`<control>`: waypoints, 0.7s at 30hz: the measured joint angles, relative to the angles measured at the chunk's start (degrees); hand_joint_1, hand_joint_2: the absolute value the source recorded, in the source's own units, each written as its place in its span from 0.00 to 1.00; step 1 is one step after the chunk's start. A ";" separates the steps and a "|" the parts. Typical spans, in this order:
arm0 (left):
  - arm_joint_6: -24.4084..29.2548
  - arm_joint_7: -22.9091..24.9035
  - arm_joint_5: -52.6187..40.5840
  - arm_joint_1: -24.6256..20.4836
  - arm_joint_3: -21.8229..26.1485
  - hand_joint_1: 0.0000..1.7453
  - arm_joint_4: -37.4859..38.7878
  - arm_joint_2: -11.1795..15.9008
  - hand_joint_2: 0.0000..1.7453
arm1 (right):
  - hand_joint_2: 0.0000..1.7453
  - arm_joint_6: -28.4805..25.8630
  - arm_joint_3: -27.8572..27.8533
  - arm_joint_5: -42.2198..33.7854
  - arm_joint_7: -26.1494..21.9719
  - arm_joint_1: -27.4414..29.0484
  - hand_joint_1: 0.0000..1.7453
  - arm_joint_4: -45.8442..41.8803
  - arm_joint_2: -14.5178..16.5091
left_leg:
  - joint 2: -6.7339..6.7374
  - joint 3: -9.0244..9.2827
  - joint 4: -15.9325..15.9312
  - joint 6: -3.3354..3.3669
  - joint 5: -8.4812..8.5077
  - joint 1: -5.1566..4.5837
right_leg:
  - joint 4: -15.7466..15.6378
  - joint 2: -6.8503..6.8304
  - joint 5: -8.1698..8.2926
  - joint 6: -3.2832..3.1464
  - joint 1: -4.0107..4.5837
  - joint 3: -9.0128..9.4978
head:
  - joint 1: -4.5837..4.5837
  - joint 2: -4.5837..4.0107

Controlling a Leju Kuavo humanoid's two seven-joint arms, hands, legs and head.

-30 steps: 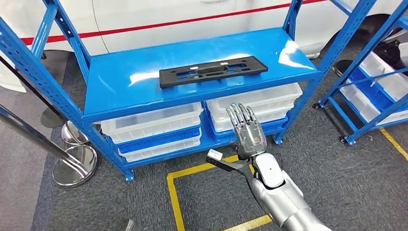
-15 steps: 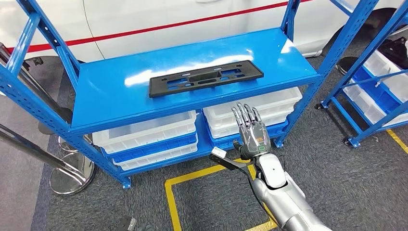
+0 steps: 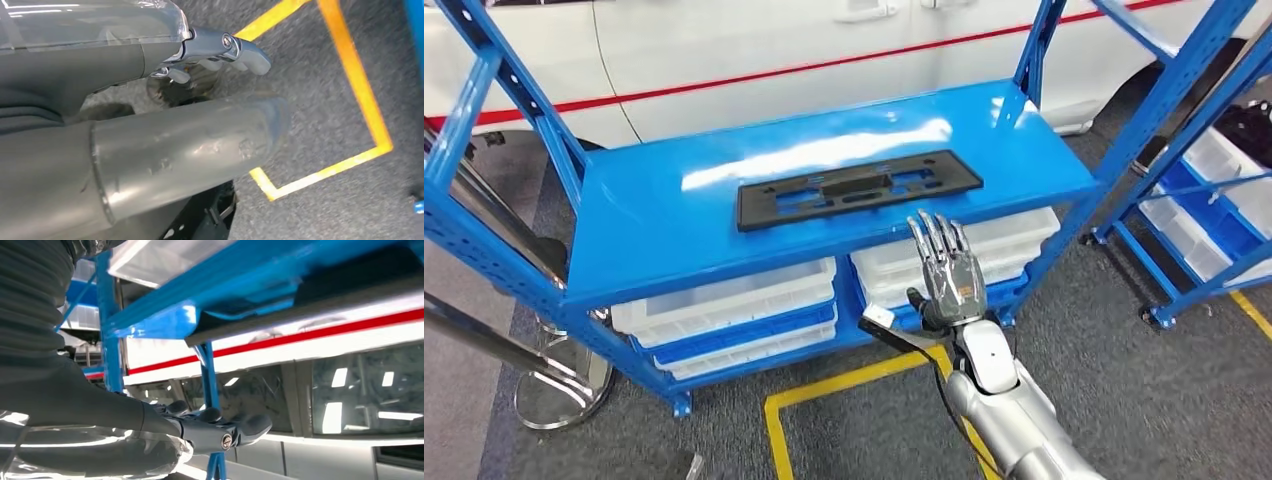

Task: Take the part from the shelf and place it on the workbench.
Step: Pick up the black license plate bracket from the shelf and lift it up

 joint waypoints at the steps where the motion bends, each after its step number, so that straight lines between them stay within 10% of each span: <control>1: 0.01 -0.01 0.03 -0.09 -0.03 0.00 -0.01 0.05 0.00 | 1.00 -0.05 -0.31 0.01 -0.02 0.03 0.00 -0.07 0.00 | 0.02 0.45 -0.20 0.22 -0.23 0.02 | 2.82 -0.06 -1.18 0.14 -0.07 -1.65 | 0.00 0.00; 5: 0.01 -0.01 0.05 -0.03 -0.29 0.00 -0.01 0.14 0.00 | 1.00 -0.09 -1.01 0.01 -0.03 0.66 0.00 -0.17 -0.01 | -0.08 1.87 -0.16 0.37 -1.76 0.10 | 9.83 -0.18 -3.40 1.08 -0.52 -8.40 | 0.00 0.00; 9: -0.01 0.02 0.06 -0.06 -0.38 0.00 -0.01 0.15 0.00 | 1.00 -0.10 -1.53 -0.04 -0.15 0.78 0.00 -0.21 0.00 | -0.21 3.94 0.57 -0.78 -4.16 0.37 | -1.15 -0.44 5.23 1.12 -0.76 -6.32 | 0.01 0.00; 14: -0.02 0.07 0.22 -0.33 -0.43 0.00 -0.05 0.17 0.00 | 1.00 -0.15 -1.88 -0.09 -0.76 0.87 0.00 -0.29 0.24 | -0.08 3.95 2.03 -2.39 -5.54 0.43 | -3.52 -0.29 5.59 -0.89 -0.49 -5.06 | 0.06 0.00; 19: -0.17 0.11 0.38 -0.45 -0.54 0.00 -0.05 0.16 0.00 | 1.00 -0.13 -1.90 0.11 -1.10 0.71 0.00 -0.34 0.50 | 0.06 -5.02 15.63 -3.35 -9.36 0.76 | -4.05 -0.38 4.14 -1.89 -0.30 -2.72 | 0.04 0.00; 21: -0.26 0.12 0.53 -0.36 -0.61 0.00 -0.05 0.16 0.00 | 1.00 -0.14 -1.90 0.20 -1.09 0.76 0.00 -0.34 0.54 | 0.06 -6.17 14.31 -3.17 -6.88 0.78 | -4.05 -0.30 3.29 -1.91 -0.16 -1.60 | 0.04 0.00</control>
